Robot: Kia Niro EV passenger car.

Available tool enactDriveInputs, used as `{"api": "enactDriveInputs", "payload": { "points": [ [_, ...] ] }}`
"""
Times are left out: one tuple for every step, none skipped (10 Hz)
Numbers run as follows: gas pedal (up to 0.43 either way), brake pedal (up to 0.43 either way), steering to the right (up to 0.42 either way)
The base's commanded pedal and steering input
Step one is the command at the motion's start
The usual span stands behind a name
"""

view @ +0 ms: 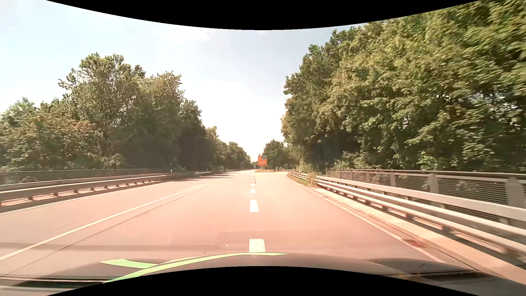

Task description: Follow the waypoints while adhering to traffic rules and regulations

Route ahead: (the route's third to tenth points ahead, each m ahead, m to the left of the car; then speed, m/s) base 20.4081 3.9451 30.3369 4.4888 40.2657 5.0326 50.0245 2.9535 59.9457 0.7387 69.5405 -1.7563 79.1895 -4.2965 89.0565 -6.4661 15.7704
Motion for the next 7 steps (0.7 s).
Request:
{"api": "enactDriveInputs", "payload": {
  "points": [
    [0.000,0.104,0.004],
    [0.000,0.104,0.007],
    [0.000,0.104,0.008],
    [0.000,0.104,0.007],
    [0.000,0.104,0.007],
    [0.000,0.110,0.007],
    [0.000,0.104,0.007]
  ]
}}
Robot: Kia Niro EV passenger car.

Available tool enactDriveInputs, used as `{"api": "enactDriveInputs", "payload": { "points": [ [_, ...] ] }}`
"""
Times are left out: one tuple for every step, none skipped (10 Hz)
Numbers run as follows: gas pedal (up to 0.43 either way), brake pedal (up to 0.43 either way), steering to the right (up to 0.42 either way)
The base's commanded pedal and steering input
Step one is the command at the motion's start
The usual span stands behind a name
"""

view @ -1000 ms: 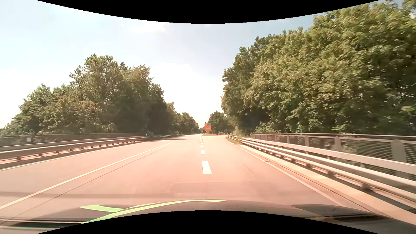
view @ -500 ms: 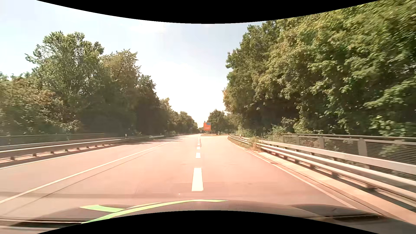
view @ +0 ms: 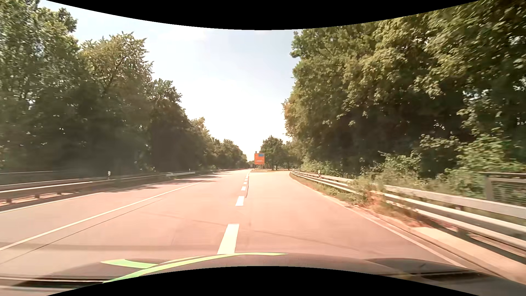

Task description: Follow the waypoints while adhering to traffic rules and regulations

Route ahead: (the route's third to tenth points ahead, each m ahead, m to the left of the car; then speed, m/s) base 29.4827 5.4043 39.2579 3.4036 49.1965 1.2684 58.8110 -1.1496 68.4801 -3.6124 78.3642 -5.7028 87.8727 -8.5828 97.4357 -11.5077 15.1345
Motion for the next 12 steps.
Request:
{"api": "enactDriveInputs", "payload": {
  "points": [
    [0.000,0.104,0.007],
    [0.000,0.091,0.008],
    [0.000,0.067,0.007],
    [0.000,0.055,0.008],
    [0.000,0.043,0.007],
    [0.000,0.024,0.007],
    [0.000,0.000,0.008],
    [0.000,0.000,0.009],
    [0.000,0.000,0.009],
    [0.000,0.000,0.010],
    [0.000,0.000,0.010],
    [0.000,0.000,0.010]
  ]
}}
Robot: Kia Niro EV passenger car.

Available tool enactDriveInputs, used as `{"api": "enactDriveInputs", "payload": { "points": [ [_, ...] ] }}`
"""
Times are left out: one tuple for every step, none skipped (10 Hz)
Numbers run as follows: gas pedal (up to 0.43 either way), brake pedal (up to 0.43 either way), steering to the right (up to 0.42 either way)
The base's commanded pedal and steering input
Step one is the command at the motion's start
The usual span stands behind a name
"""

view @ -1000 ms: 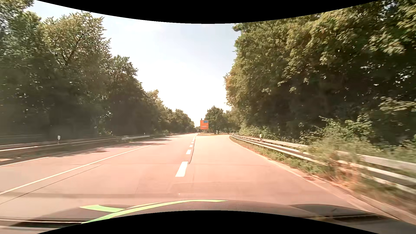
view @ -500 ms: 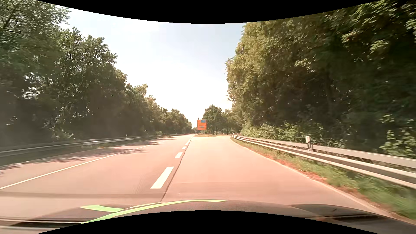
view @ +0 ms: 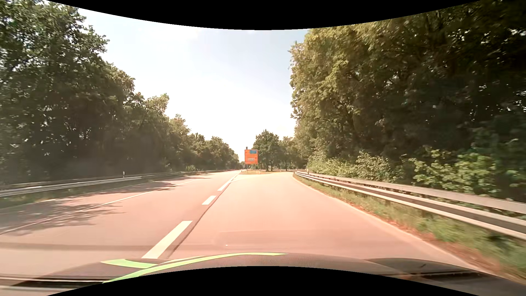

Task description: Follow the waypoints while adhering to traffic rules and regulations

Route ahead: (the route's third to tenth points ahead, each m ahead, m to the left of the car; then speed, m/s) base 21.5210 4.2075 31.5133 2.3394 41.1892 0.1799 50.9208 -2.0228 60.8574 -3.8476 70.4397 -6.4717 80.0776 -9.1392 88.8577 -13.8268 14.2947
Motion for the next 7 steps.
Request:
{"api": "enactDriveInputs", "payload": {
  "points": [
    [0.000,0.000,0.010],
    [0.000,0.000,0.010],
    [0.000,0.000,0.010],
    [0.000,0.000,0.010],
    [0.000,0.000,0.011],
    [0.000,0.000,0.012],
    [0.110,0.000,0.012]
  ]
}}
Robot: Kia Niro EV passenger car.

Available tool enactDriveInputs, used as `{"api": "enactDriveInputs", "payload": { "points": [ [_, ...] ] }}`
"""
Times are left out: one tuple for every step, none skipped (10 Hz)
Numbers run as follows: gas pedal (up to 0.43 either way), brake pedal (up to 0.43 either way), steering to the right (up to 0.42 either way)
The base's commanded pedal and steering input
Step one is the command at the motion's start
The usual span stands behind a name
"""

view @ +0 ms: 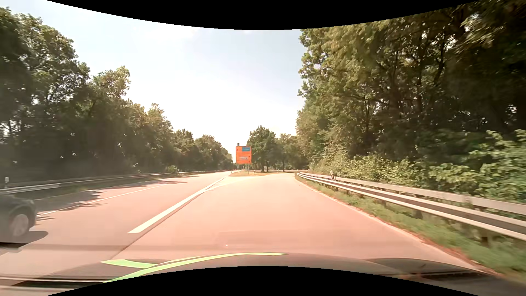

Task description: Follow the waypoints while adhering to traffic rules and regulations

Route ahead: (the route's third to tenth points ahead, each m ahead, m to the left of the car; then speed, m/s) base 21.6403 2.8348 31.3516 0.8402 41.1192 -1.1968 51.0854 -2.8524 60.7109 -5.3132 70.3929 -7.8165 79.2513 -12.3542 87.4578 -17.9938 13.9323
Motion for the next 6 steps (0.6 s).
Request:
{"api": "enactDriveInputs", "payload": {
  "points": [
    [0.169,0.000,0.013],
    [0.169,0.000,0.013],
    [0.169,0.000,0.013],
    [0.169,0.000,0.013],
    [0.169,0.000,0.013],
    [0.169,0.000,0.013]
  ]
}}
